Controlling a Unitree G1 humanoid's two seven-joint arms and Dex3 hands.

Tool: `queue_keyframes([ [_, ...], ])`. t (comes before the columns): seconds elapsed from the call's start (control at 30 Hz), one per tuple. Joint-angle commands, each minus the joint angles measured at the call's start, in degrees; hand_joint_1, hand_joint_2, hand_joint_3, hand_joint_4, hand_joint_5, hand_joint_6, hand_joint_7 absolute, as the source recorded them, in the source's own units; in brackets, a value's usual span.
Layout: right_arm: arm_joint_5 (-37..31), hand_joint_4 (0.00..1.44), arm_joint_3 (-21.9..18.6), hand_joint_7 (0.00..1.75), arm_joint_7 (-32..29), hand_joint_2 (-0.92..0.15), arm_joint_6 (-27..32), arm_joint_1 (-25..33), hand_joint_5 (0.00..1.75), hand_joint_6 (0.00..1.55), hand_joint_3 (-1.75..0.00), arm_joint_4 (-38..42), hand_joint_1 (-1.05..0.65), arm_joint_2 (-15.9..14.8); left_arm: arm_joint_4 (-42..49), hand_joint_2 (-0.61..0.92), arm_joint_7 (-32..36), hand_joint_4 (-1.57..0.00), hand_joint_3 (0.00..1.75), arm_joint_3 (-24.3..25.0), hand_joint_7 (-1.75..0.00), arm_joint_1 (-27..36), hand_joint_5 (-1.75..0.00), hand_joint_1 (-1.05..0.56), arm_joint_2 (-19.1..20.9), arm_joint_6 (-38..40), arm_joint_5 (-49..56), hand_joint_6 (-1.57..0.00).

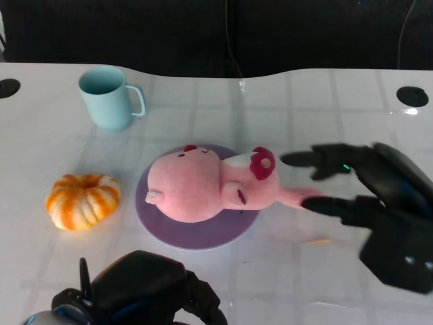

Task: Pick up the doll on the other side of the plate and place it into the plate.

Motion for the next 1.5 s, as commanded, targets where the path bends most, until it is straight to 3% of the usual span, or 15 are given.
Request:
queue_keyframes([
  [0.03, 2.52, 0.72, -2.5, 0.22, 0.03, -0.91, -2.4, 3.67, 1.08, 0.97, -0.09, -1.43, -0.19, -1.82, 0.12, 0.92, -0.09, -0.78, 0.28, 0.7, -0.01, -0.4, -1.17, -0.27, 1.17, -0.29, -0.17, -1.08],
  [0.17, 4.05, 0.81, -4.36, 0.31, 1.79, -0.91, -1.56, 7.86, 1.18, 1.09, -0.1, -4.92, -0.09, -3.36, 0.63, 0.92, 0.55, -0.79, 0.27, 0.96, -0.01, -0.42, -1.17, -0.27, 1.38, -0.87, -0.24, -1.07],
  [0.2, 4.48, 0.83, -4.89, 0.4, 2.32, -0.9, -0.1, 9.06, 1.23, 1.09, -0.16, -6.75, -0.07, -3.53, 0.72, 0.92, 0.59, -0.79, 0.27, 1.02, -0.01, -0.45, -1.17, -0.27, 1.39, -0.88, -0.22, -1.07],
  [0.3, 5.83, 0.86, -6.32, 0.84, 4.15, -0.65, 3.92, 12.0, 1.32, 0.91, -0.71, -11.71, -0.02, -3.81, 0.95, 0.92, 0.46, -0.78, 0.27, 1.18, 0.0, -0.57, -1.17, -0.27, 1.41, -0.86, -0.25, -1.07],
  [0.37, 6.84, 0.85, -6.97, 0.95, 5.28, -0.56, 5.67, 13.39, 1.35, 0.87, -0.91, -14.17, 0.02, -4.05, 1.2, 0.92, 0.31, -0.78, 0.27, 1.4, 0.0, -0.66, -1.18, -0.27, 1.36, -0.87, -0.73, -1.07],
  [0.5, 10.52, 0.81, -7.65, 1.1, 8.55, -0.5, 13.55, 16.1, 1.46, 0.84, -1.11, -19.14, 0.1, -3.76, 1.99, 0.92, 0.42, -0.78, 0.28, 2.04, 0.0, -0.79, -1.18, -0.27, 1.93, -1.7, -1.13, -1.07],
  [0.63, 9.19, 0.81, -6.39, 1.3, 7.26, -0.44, 14.27, 16.61, 1.68, 0.82, -1.25, -17.01, 0.1, -3.35, 2.98, 0.92, 0.73, -0.77, 0.28, 2.45, 0.0, -0.91, -1.18, -0.28, 2.49, -2.9, -1.59, -1.07],
  [0.9, 6.76, 0.8, -4.79, 1.49, 5.04, -0.4, 10.36, 14.9, 1.75, 0.76, -1.31, -10.78, 0.08, -3.5, 3.35, 0.92, 0.58, -0.76, 0.3, 3.0, 0.0, -0.66, -1.21, -0.29, 2.87, -2.98, -1.45, -1.06],
  [1.27, 3.96, 0.87, -2.77, 1.52, 4.27, -0.39, 6.87, 12.95, 1.75, 0.8, -1.33, -6.43, 0.03, -3.96, 3.18, 0.92, 0.65, -0.75, 0.27, 4.07, 0.0, -0.28, -1.2, -0.26, 4.2, -3.94, -2.4, -1.06],
  [1.5, 3.23, 0.87, -1.96, 1.53, 4.83, -0.38, 8.78, 12.8, 1.75, 0.79, -1.34, -7.36, 0.0, -4.24, 2.75, 0.92, 0.08, -0.75, 0.28, 4.24, 0.0, -0.02, -1.18, -0.26, 4.15, -3.27, -3.06, -1.06],
])
